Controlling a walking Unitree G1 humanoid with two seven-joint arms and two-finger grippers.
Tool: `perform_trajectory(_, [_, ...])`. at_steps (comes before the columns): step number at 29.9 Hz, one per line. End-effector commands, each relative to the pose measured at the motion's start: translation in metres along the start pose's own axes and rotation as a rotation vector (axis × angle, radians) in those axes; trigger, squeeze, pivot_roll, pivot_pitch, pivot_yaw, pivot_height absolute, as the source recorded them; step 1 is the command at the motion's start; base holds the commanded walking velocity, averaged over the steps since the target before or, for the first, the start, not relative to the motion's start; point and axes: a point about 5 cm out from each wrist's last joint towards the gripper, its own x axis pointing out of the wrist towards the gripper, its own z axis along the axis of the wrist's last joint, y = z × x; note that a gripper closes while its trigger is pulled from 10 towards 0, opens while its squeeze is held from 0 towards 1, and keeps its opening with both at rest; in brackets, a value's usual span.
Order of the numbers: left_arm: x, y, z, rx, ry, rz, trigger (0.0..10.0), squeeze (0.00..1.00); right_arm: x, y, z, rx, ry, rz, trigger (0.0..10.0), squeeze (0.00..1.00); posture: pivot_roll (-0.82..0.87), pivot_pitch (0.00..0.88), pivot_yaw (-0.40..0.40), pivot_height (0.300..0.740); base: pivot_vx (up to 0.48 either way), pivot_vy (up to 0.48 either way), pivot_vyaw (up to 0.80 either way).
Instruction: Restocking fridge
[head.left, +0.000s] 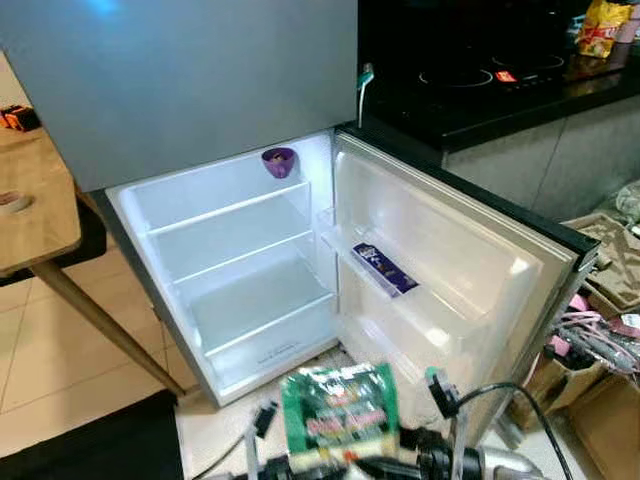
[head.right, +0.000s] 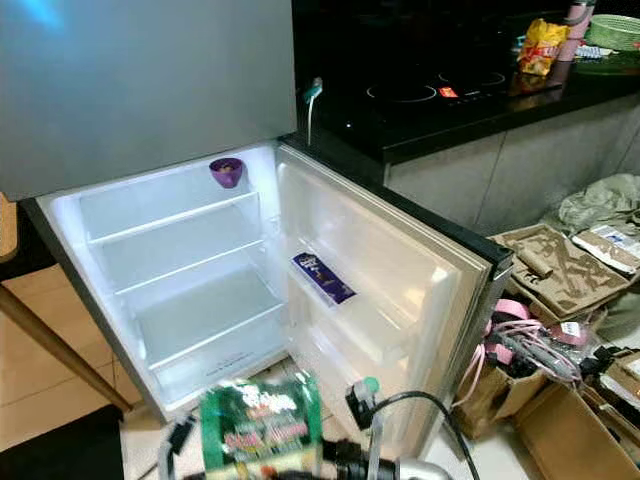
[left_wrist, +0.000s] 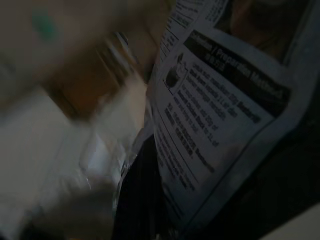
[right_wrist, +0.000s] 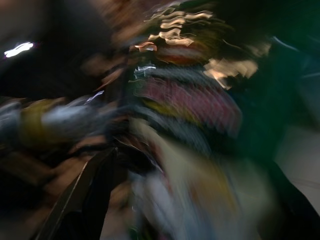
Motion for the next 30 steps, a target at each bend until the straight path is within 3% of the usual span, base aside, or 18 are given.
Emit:
perform_trajectory(1, [-0.011, -0.002, 0.031, 0.074, -0.123, -0.003, 10.0, 0.0, -0.006, -0.006, 0.004, 0.006, -0.046, -0.069, 10.0, 0.0, -0.1, 0.038, 0.025, 0.74, 0.0, 0.0, 0.0])
perform_trajectory(5, [-0.02, -0.017, 0.068, 0.163, -0.219, -0.088, 10.0, 0.0, -0.006, -0.007, 0.024, -0.049, -0.119, -0.072, 10.0, 0.0, -0.1, 0.049, 0.027, 0.74, 0.0, 0.0, 0.0])
perform_trajectory(8, [-0.02, -0.023, 0.075, 0.184, -0.219, -0.125, 10.0, 0.0, -0.003, -0.007, 0.031, -0.074, -0.137, -0.07, 10.0, 0.0, -0.09, 0.056, 0.029, 0.74, 0.0, 0.0, 0.0])
perform_trajectory(9, [-0.014, -0.031, 0.073, 0.193, -0.173, -0.18, 10.0, 0.0, 0.004, -0.006, 0.044, -0.129, -0.167, -0.066, 10.0, 0.0, -0.09, 0.059, 0.031, 0.74, 0.0, 0.0, 0.0])
perform_trajectory(11, [-0.012, -0.033, 0.072, 0.195, -0.159, -0.195, 10.0, 0.0, 0.007, -0.006, 0.047, -0.144, -0.176, -0.066, 10.0, 0.0, -0.09, 0.059, 0.031, 0.74, 0.0, 0.0, 0.0])
perform_trajectory(14, [-0.003, -0.034, 0.057, 0.166, -0.082, -0.23, 10.0, 0.0, 0.015, -0.008, 0.07, -0.223, -0.25, -0.106, 10.0, 0.0, -0.09, 0.059, 0.03, 0.74, 0.0, 0.0, 0.0])
perform_trajectory(19, [0.003, -0.036, 0.037, 0.114, 0.007, -0.253, 10.0, 0.0, 0.013, -0.007, 0.103, -0.276, -0.358, -0.117, 10.0, 0.0, -0.09, 0.056, 0.026, 0.74, 0.0, 0.0, 0.0])
perform_trajectory(24, [0.004, -0.039, 0.031, 0.097, 0.031, -0.264, 10.0, 0.0, 0.011, 0.004, 0.105, -0.283, -0.328, 0.002, 10.0, 0.0, -0.09, 0.056, 0.026, 0.74, 0.0, 0.0, 0.0])
perform_trajectory(27, [0.007, -0.042, 0.029, 0.093, 0.05, -0.279, 10.0, 0.0, 0.012, 0.02, 0.094, -0.281, -0.23, 0.161, 10.0, 0.0, -0.09, 0.056, 0.025, 0.74, 0.0, 0.0, 0.0])
perform_trajectory(30, [0.009, -0.044, 0.029, 0.093, 0.059, -0.294, 10.0, 0.0, 0.013, 0.026, 0.087, -0.272, -0.17, 0.215, 10.0, 0.0, -0.09, 0.062, 0.026, 0.74, 0.0, 0.0, 0.0])
